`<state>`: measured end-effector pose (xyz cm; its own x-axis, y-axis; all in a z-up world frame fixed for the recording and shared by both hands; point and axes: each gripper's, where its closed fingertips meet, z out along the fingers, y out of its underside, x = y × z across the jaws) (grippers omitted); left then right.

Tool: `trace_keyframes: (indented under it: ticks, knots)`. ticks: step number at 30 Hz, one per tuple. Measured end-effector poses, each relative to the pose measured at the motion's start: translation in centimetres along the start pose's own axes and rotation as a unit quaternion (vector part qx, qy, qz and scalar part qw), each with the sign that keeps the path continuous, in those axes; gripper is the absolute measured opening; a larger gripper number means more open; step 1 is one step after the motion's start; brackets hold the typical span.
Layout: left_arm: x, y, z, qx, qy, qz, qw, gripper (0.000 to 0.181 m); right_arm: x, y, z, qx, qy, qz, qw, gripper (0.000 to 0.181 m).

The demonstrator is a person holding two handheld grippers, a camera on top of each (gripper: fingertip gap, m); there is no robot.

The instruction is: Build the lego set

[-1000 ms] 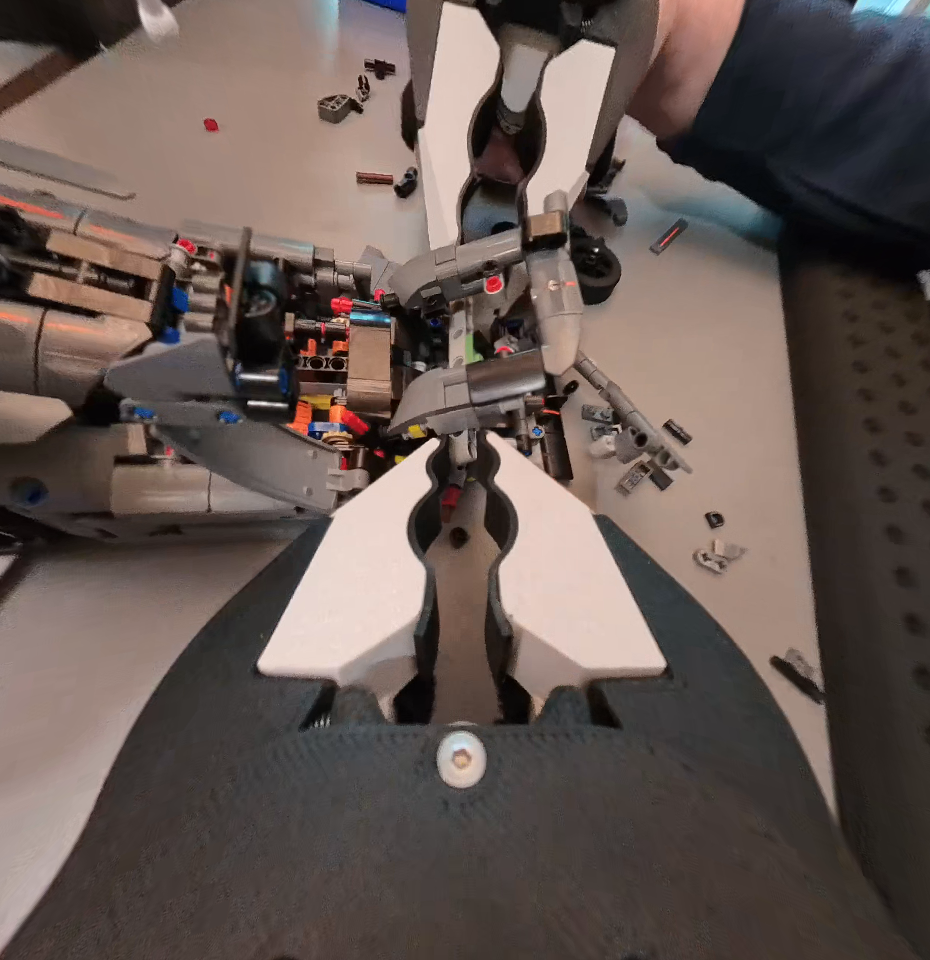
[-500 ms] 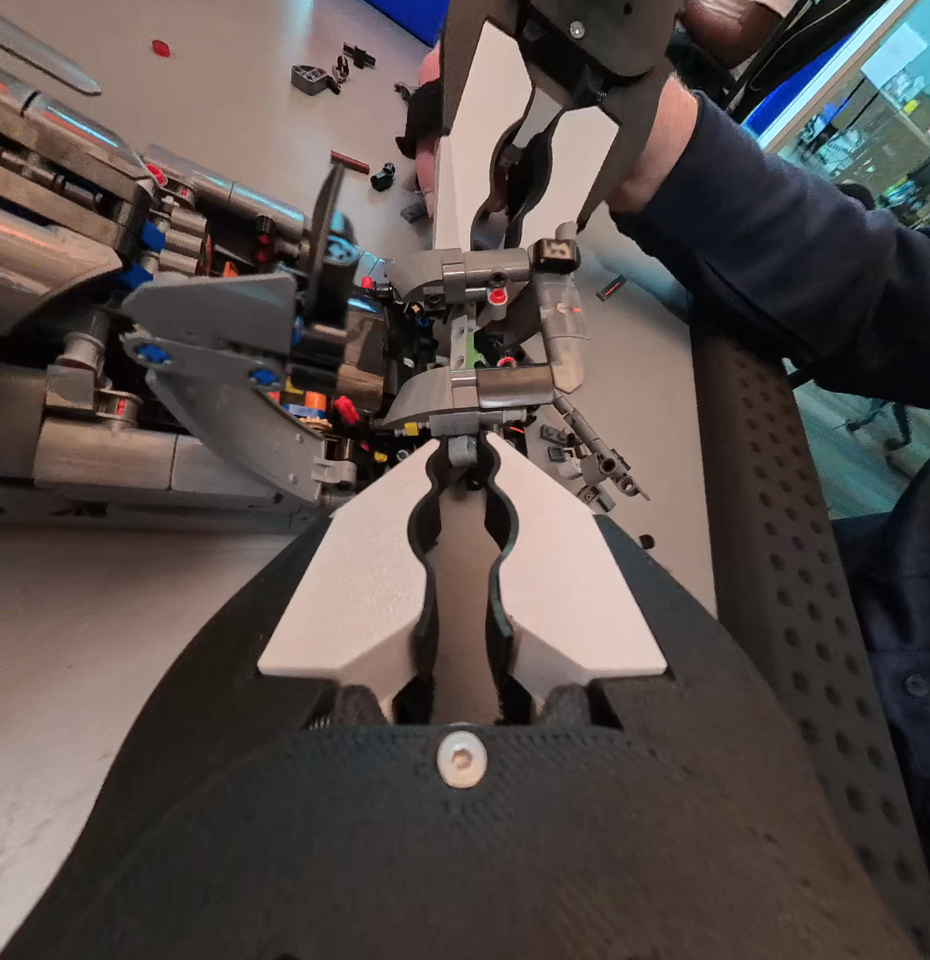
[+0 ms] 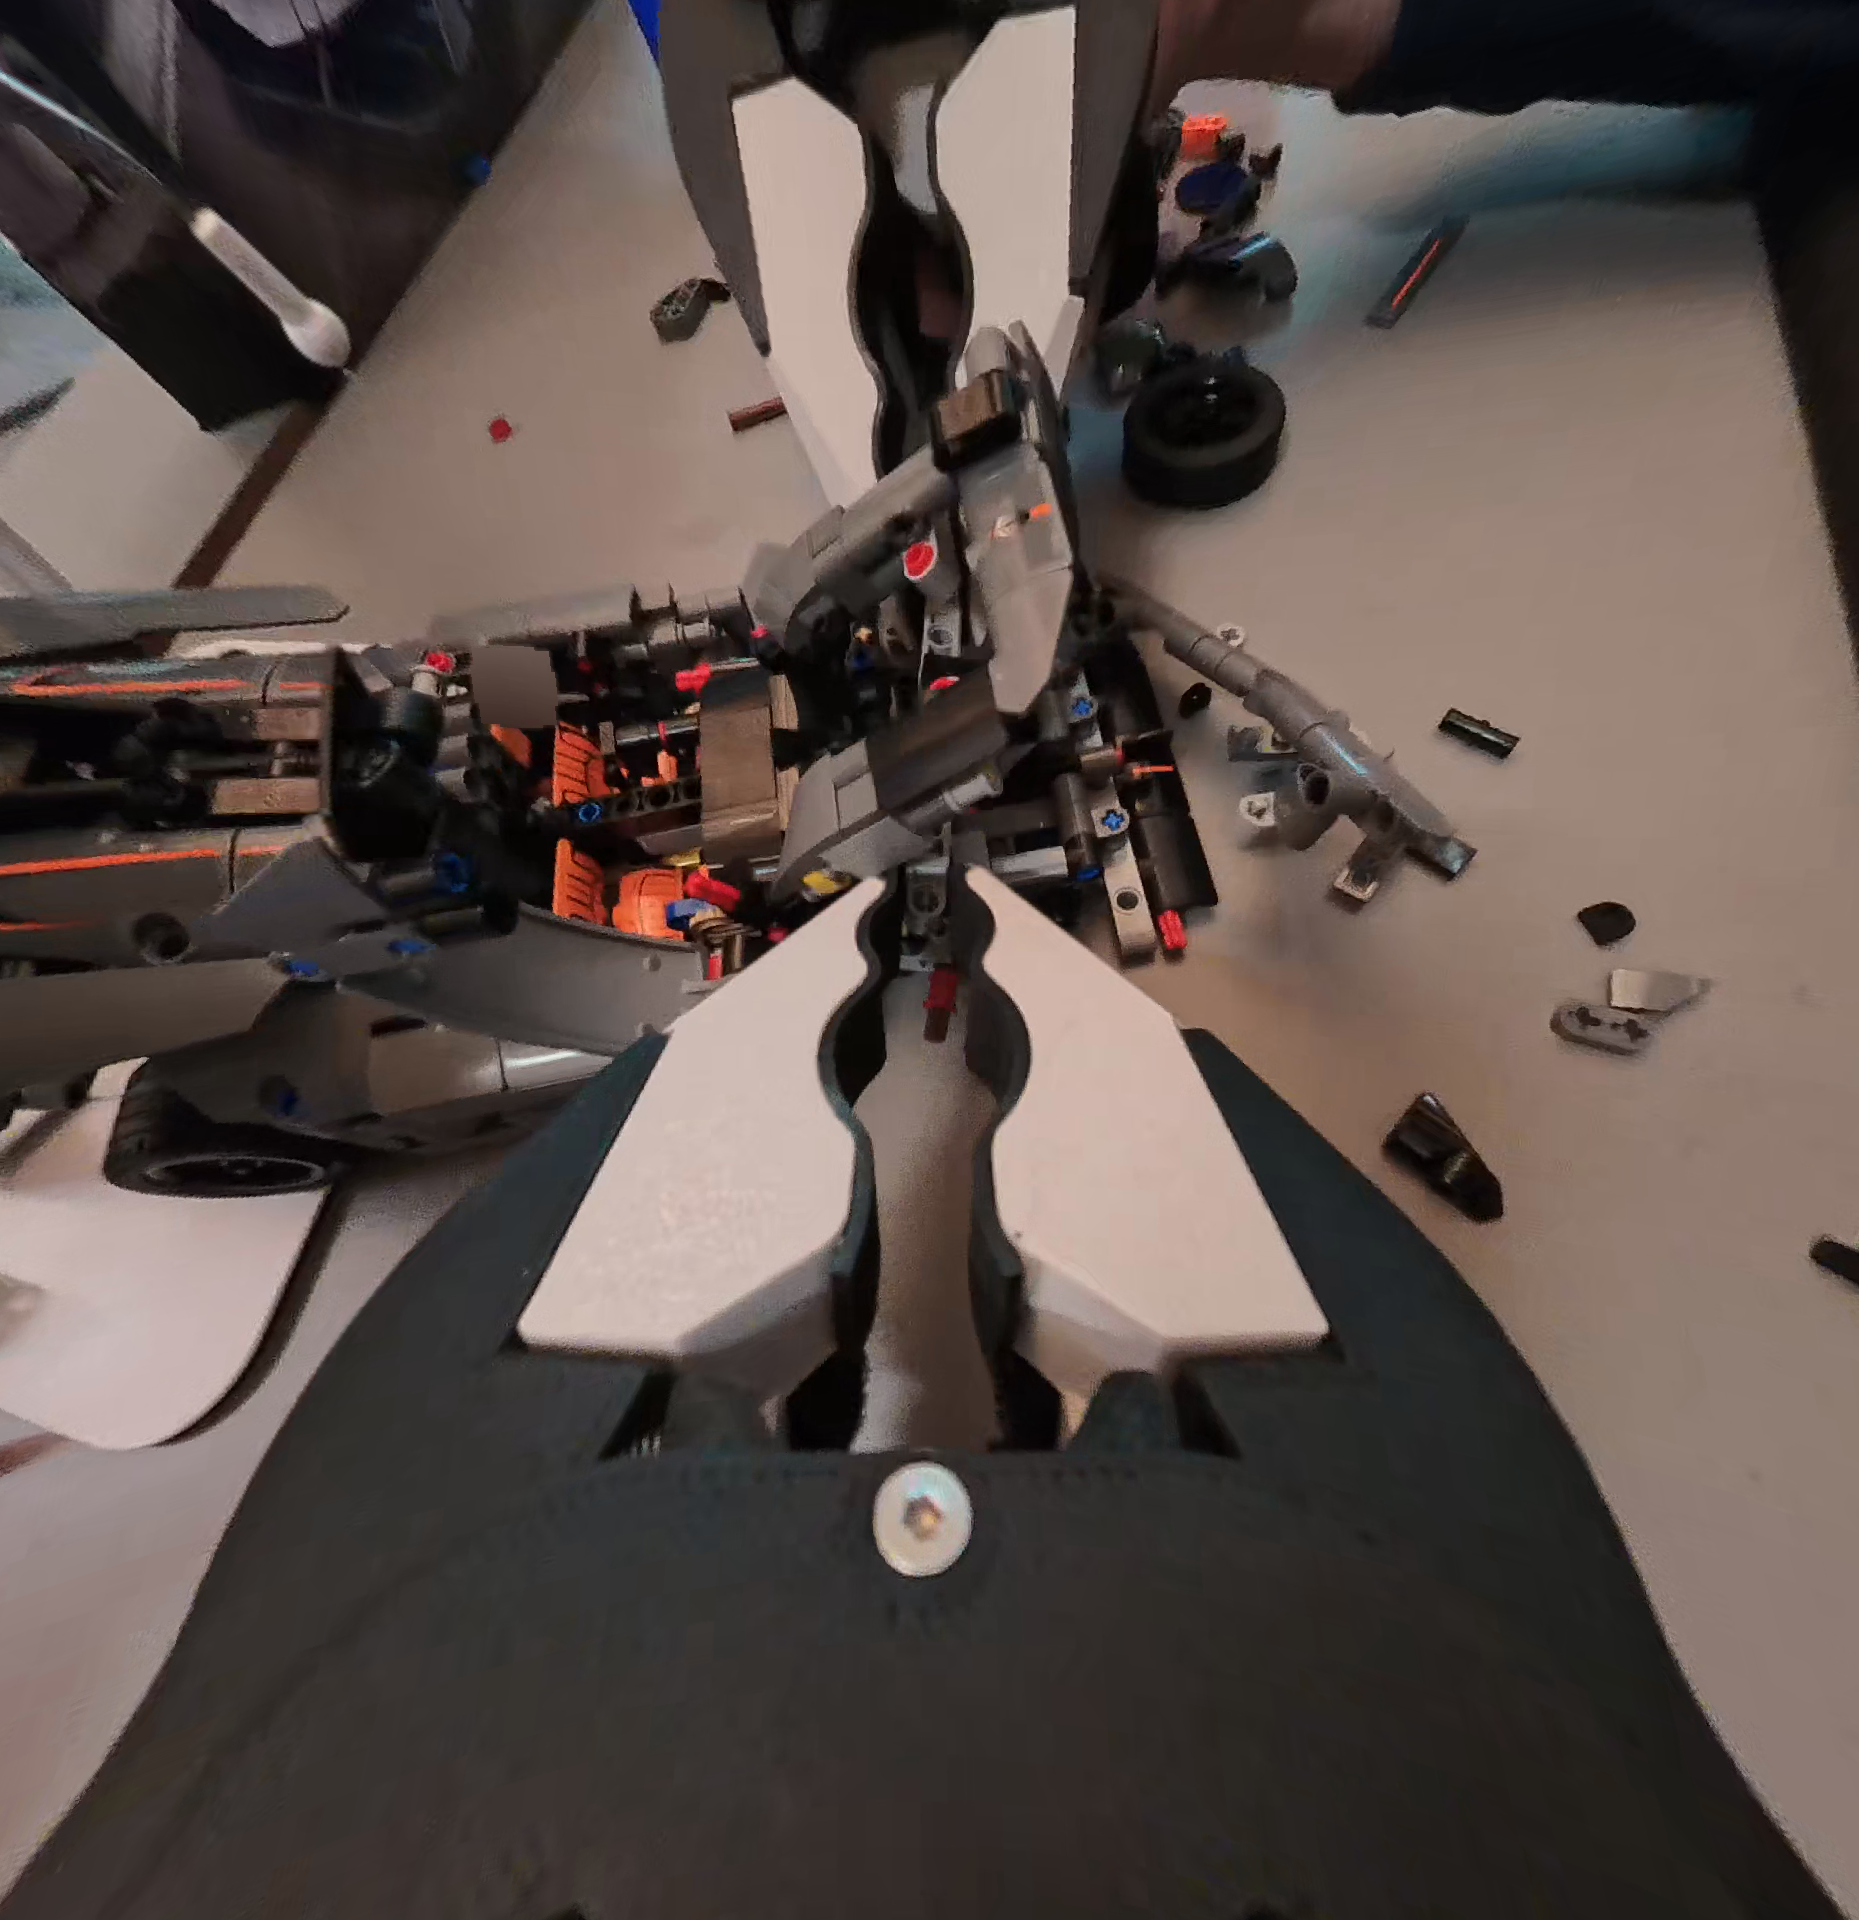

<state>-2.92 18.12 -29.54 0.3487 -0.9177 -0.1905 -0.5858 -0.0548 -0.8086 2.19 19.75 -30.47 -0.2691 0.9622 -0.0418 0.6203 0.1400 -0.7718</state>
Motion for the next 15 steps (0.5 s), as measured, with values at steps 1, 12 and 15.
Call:
trace_keyframes:
  ticks: [1,12,15]
  knots:
    - [0.0,0.2,0.0,-0.004,0.003,-0.007,1.000,0.005,0.1,-0.1,0.0,0.002,0.002,0.000,1.000,0.006]
    - [0.0,0.5,0.4,-0.012,0.025,-0.077,0.997,0.005,0.7,-0.4,-1.0,0.015,0.025,-0.002,1.000,0.005]
    - [0.0,0.7,0.6,-0.020,0.022,-0.080,0.996,0.005,1.0,-0.1,-0.7,0.002,0.033,-0.002,0.999,0.004]
